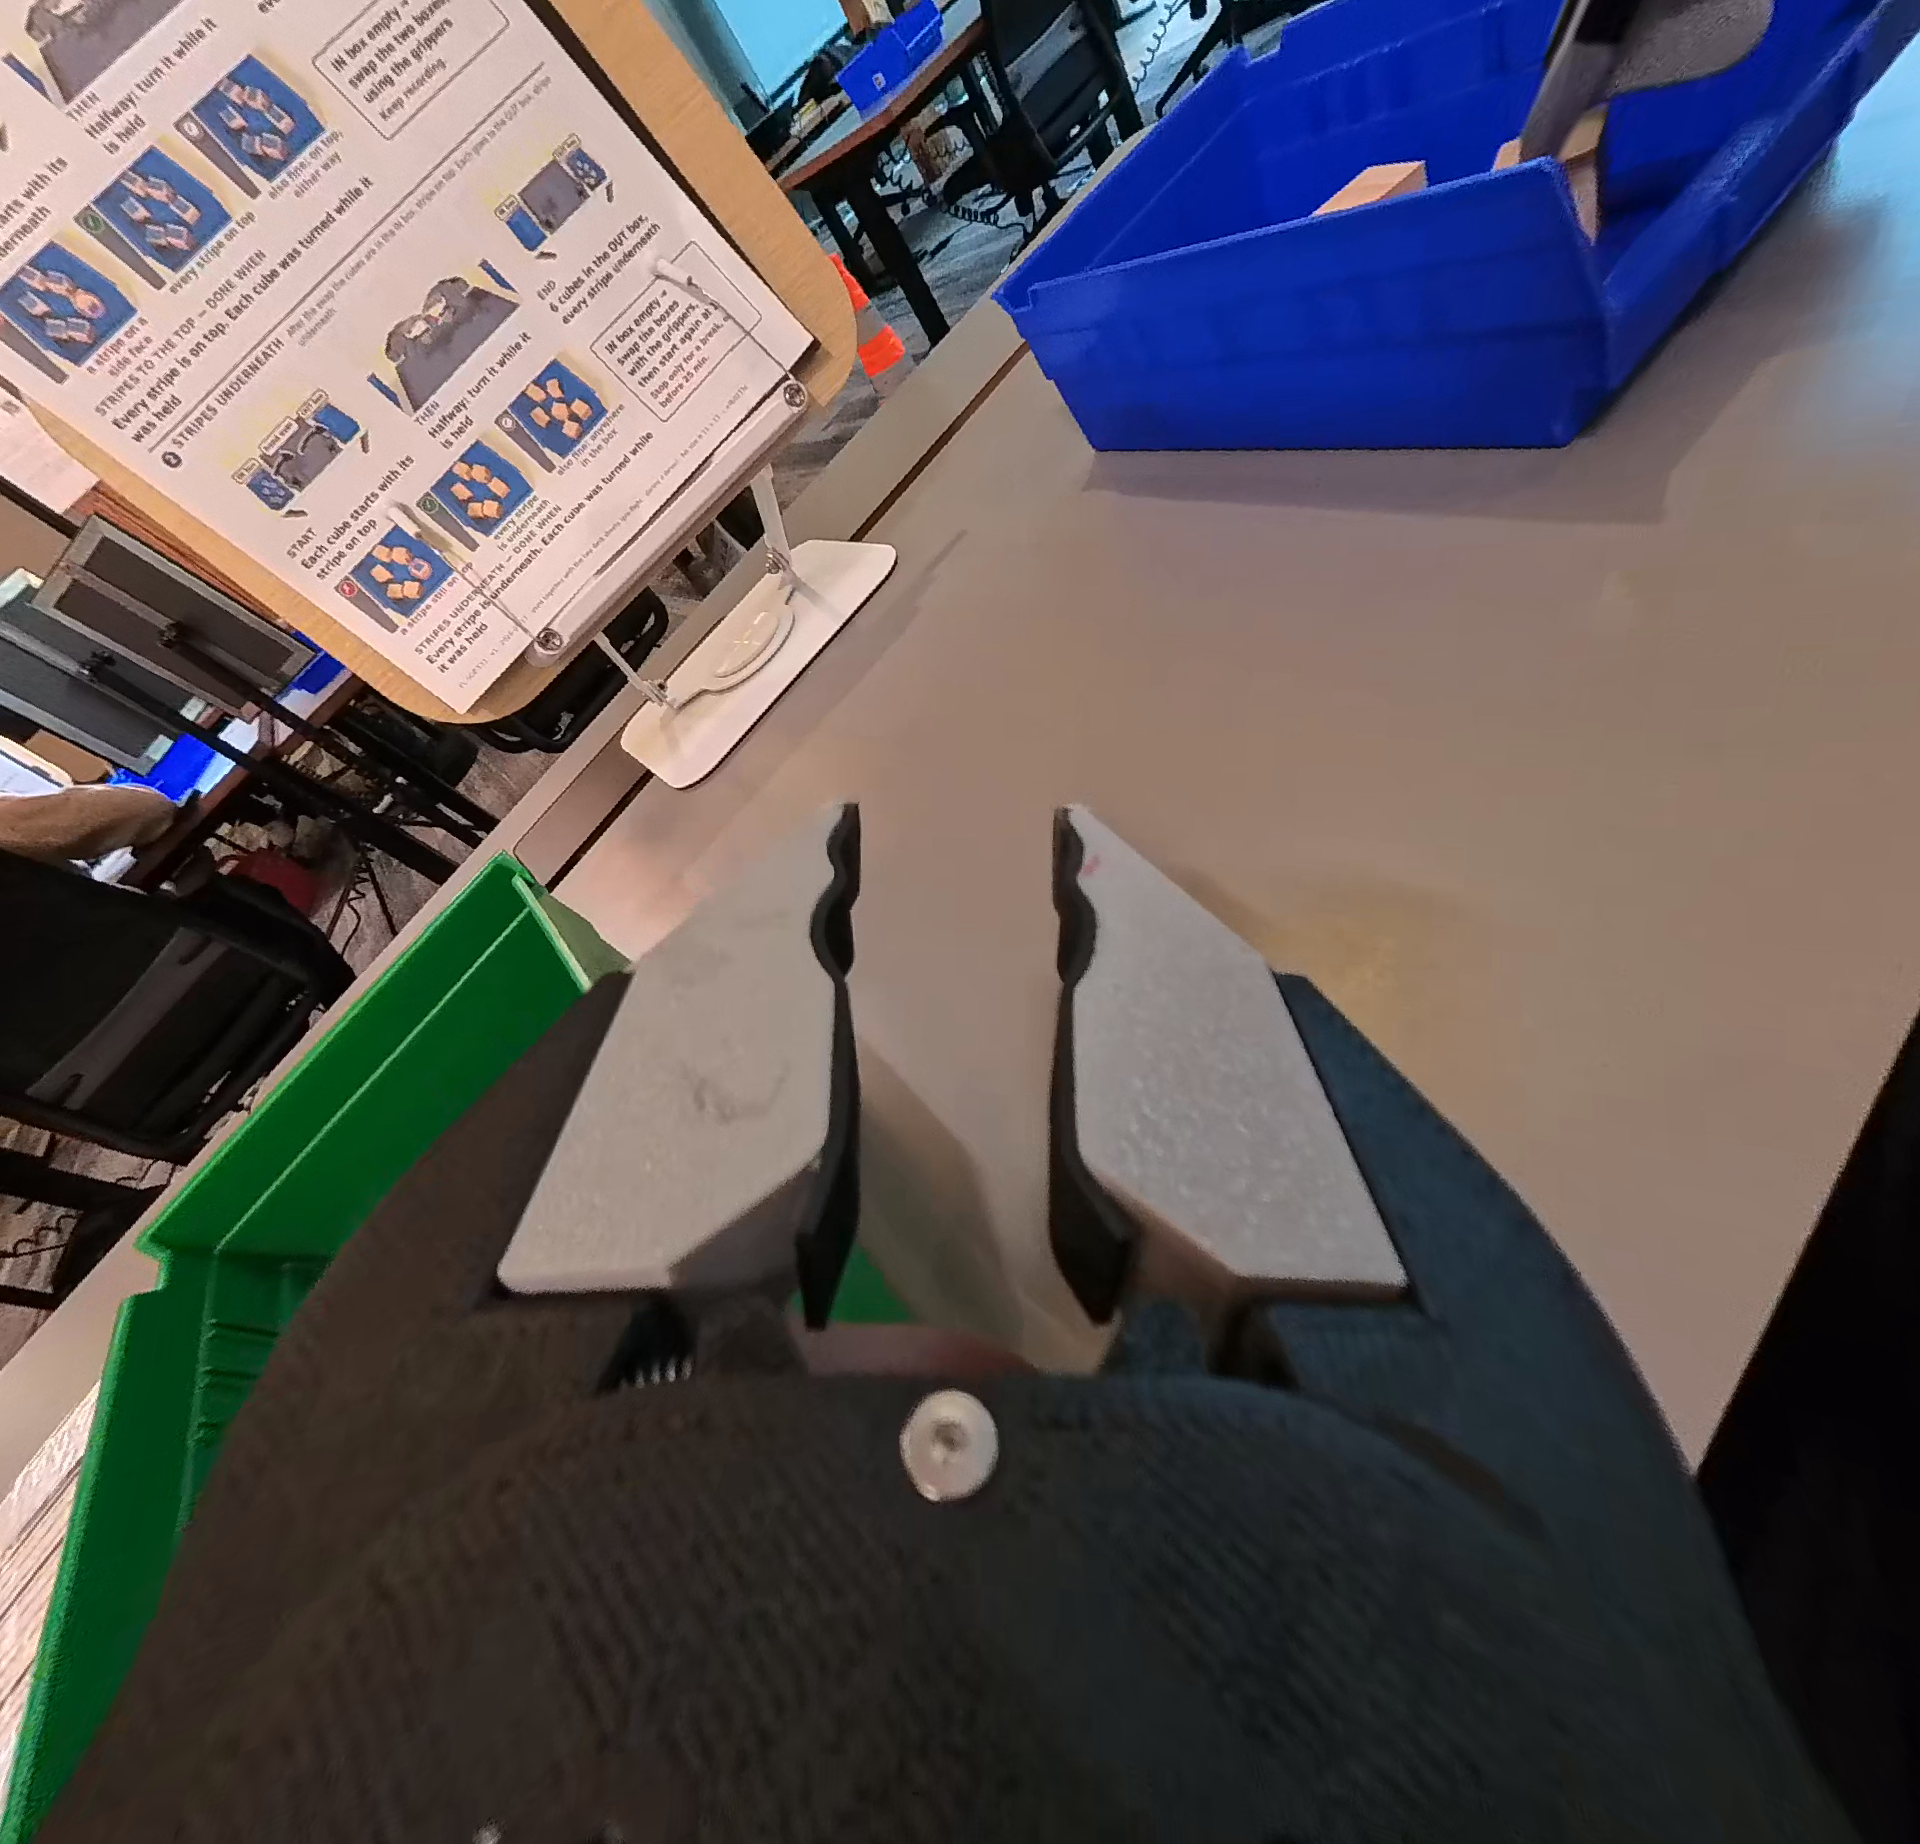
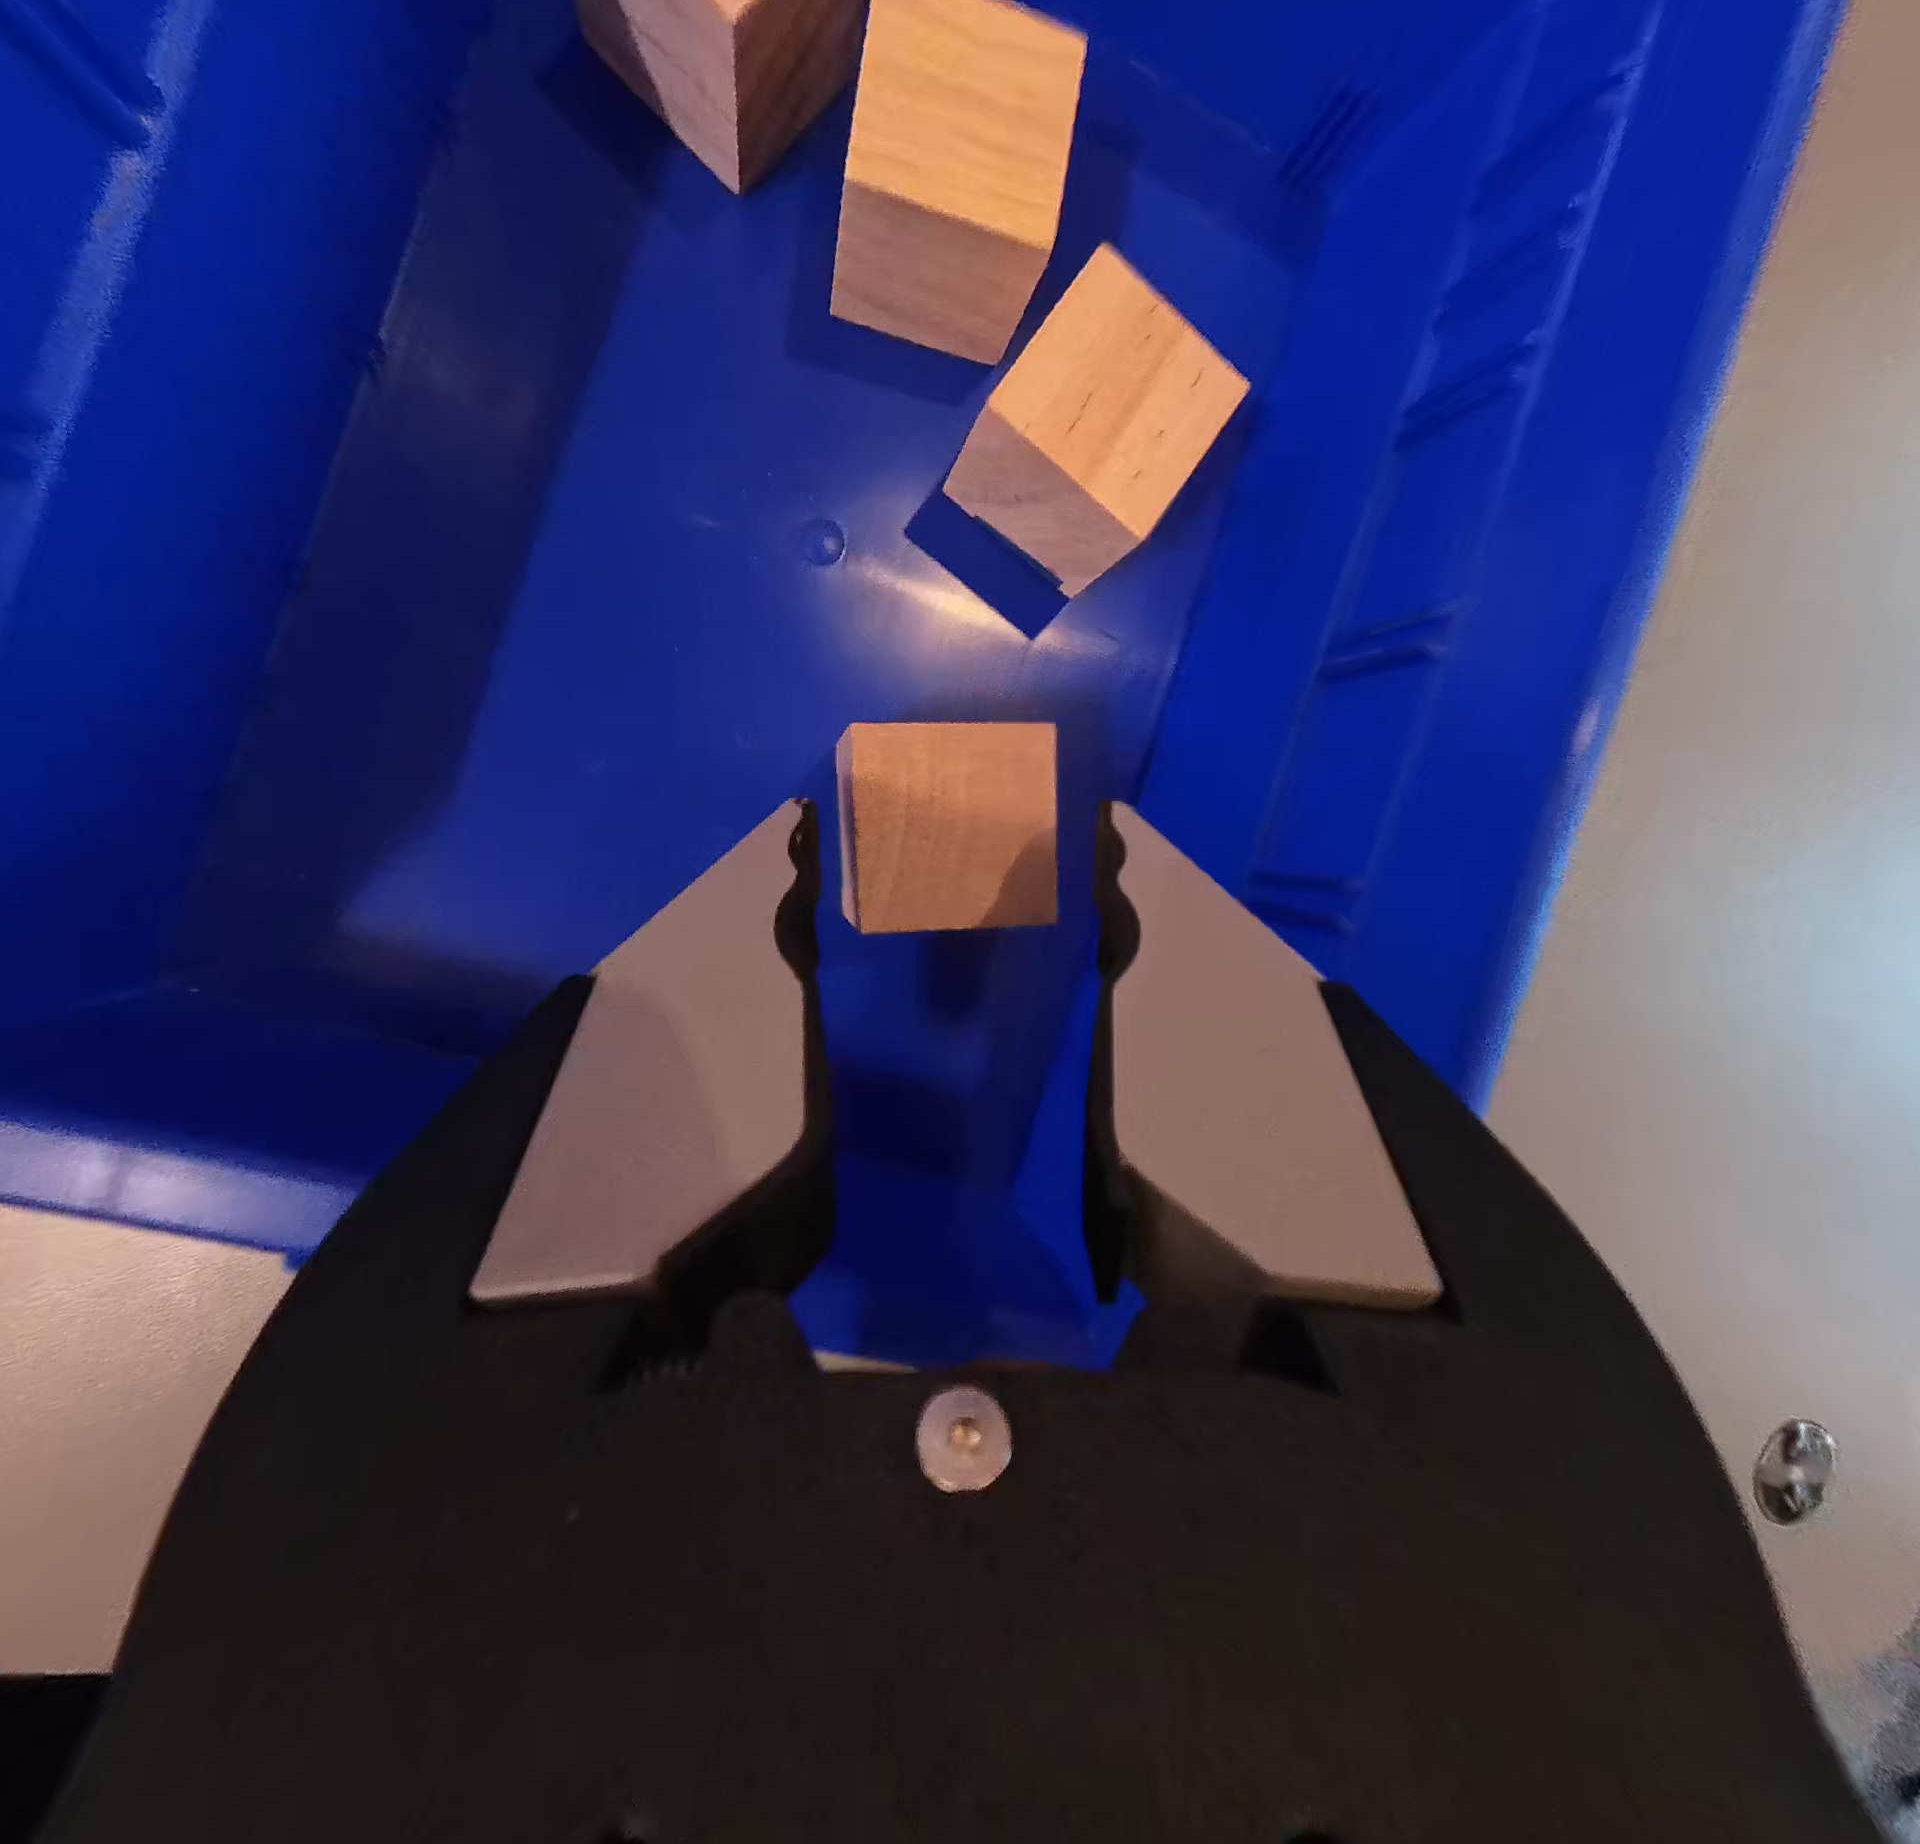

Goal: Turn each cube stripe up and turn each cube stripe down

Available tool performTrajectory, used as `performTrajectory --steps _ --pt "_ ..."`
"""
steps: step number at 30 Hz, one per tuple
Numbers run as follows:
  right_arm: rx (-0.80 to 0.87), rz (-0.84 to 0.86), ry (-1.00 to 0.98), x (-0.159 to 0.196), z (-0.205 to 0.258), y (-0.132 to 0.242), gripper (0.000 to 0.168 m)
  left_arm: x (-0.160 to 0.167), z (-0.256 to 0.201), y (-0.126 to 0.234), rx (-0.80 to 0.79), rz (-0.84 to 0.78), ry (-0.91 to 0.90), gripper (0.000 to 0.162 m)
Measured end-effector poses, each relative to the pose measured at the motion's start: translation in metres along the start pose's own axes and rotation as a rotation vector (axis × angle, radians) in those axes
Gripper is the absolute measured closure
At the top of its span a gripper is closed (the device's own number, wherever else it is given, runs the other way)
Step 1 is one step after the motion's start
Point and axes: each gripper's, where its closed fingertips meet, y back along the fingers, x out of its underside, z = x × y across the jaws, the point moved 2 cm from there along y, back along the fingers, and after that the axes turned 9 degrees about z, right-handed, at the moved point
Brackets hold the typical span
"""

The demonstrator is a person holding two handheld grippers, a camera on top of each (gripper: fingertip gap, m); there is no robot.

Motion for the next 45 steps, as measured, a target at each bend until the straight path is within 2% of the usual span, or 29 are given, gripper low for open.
performTrajectory --steps 3,9,12,17,22,29,33,37,39,42,45 --pt "-0.018 -0.129 -0.032 -0.012 0.0 0.029 0.113 0.003 0.003 0.0 0.001 0.012 0.021 0.127" --pt "-0.184 -0.571 -0.04 -0.049 0.034 0.119 0.107 0.016 0.027 0.004 -0.039 0.049 0.146 0.126" --pt "-0.215 -0.686 -0.032 -0.056 0.048 0.143 0.095 0.029 0.049 0.009 -0.085 0.065 0.234 0.124" --pt "-0.197 -0.705 0.018 -0.061 0.061 0.149 0.094 0.05 0.083 0.021 -0.142 0.055 0.361 0.12" --pt "-0.194 -0.713 0.032 -0.062 0.063 0.15 0.095 0.057 0.12 0.042 -0.262 -0.022 0.486 0.121" --pt "-0.195 -0.74 0.011 -0.061 0.056 0.155 0.097 0.075 0.141 0.052 -0.322 -0.032 0.556 0.121" --pt "-0.192 -0.742 0.012 -0.06 0.056 0.156 0.098 0.1 0.151 0.038 -0.311 -0.032 0.692 0.121" --pt "-0.185 -0.739 0.023 -0.059 0.059 0.157 0.098 0.126 0.159 0.024 -0.345 0.057 0.778 0.117" --pt "-0.178 -0.74 0.026 -0.059 0.058 0.157 0.098 0.128 0.163 0.022 -0.352 0.078 0.801 0.113" --pt "-0.179 -0.742 0.022 -0.06 0.057 0.156 0.098 0.123 0.171 0.013 -0.326 0.069 0.813 0.114" --pt "-0.173 -0.719 0.02 -0.059 0.055 0.15 0.098 0.132 0.184 -0.014 -0.284 0.159 0.808 0.11"
